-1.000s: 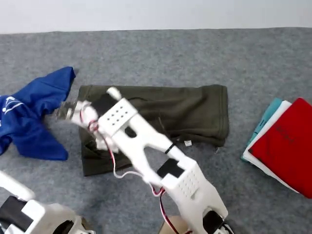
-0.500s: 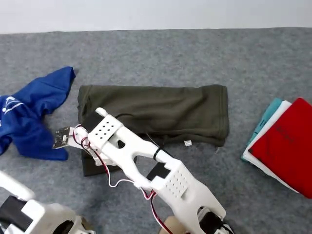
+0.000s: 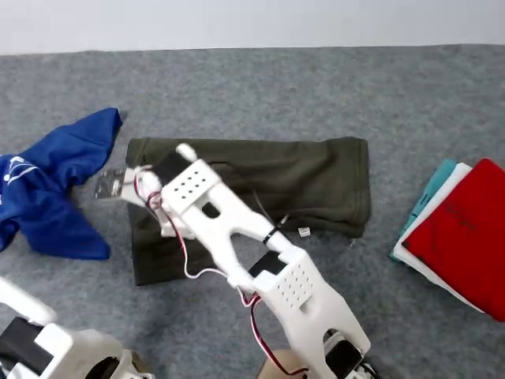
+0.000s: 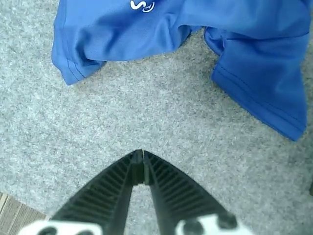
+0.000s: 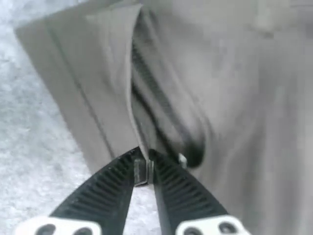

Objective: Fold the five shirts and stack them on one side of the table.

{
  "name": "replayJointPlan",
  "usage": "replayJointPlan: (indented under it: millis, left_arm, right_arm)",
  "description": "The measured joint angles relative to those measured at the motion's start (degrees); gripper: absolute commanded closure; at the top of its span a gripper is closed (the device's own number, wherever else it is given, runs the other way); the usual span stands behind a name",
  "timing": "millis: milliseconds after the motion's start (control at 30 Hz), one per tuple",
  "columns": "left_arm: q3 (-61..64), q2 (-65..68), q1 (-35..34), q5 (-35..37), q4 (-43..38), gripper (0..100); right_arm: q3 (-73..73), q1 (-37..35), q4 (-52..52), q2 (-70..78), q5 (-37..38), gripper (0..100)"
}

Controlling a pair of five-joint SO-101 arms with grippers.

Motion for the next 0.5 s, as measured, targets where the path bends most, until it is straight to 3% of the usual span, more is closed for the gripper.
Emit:
replayJointPlan:
  millis: [400,500]
  left_arm:
    - [0.0,0.0,1.8,-0.2,0.0,99]
    - [0.0,0.0,1.8,-0.2,0.0,99]
  right_arm:
    - [-4.9,4.0,0.5,1.8,0.0,97.4]
    - [-4.9,4.0,0.5,3.2,0.0,90.5]
